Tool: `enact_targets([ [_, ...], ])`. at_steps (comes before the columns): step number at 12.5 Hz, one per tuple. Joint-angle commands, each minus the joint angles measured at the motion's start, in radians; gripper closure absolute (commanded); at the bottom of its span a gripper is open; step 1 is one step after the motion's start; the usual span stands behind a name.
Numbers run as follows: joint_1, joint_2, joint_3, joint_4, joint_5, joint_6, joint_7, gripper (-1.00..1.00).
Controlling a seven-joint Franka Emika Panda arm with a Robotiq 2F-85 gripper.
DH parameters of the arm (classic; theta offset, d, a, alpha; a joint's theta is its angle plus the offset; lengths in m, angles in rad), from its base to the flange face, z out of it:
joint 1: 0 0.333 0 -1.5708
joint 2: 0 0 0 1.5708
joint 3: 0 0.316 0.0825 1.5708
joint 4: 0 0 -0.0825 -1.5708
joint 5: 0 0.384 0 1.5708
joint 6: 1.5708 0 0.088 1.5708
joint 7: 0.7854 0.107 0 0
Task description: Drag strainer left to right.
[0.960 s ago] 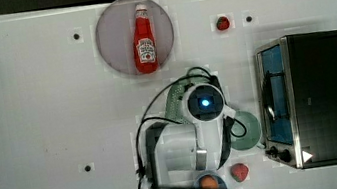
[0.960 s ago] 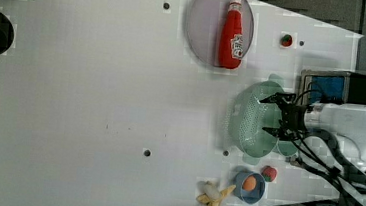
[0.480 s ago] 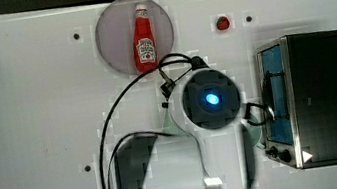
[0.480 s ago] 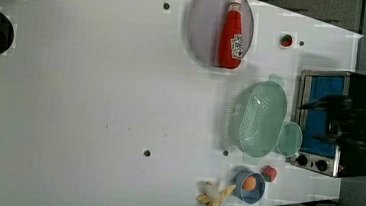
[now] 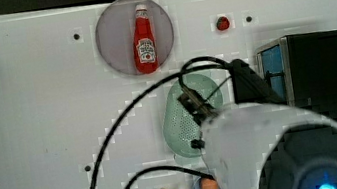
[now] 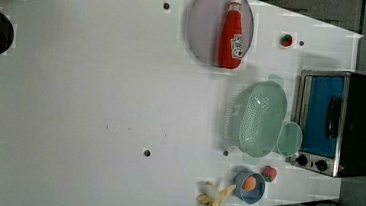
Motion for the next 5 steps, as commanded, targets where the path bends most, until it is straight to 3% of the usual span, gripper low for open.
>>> enact_targets([
  [1,0.008,0.026,-0.003,-0.008,-0.01,-0.041,-0.076,-1.0],
  [5,0.008,0.029,0.0,-0.012,-0.01,-0.04,-0.076,-1.0],
])
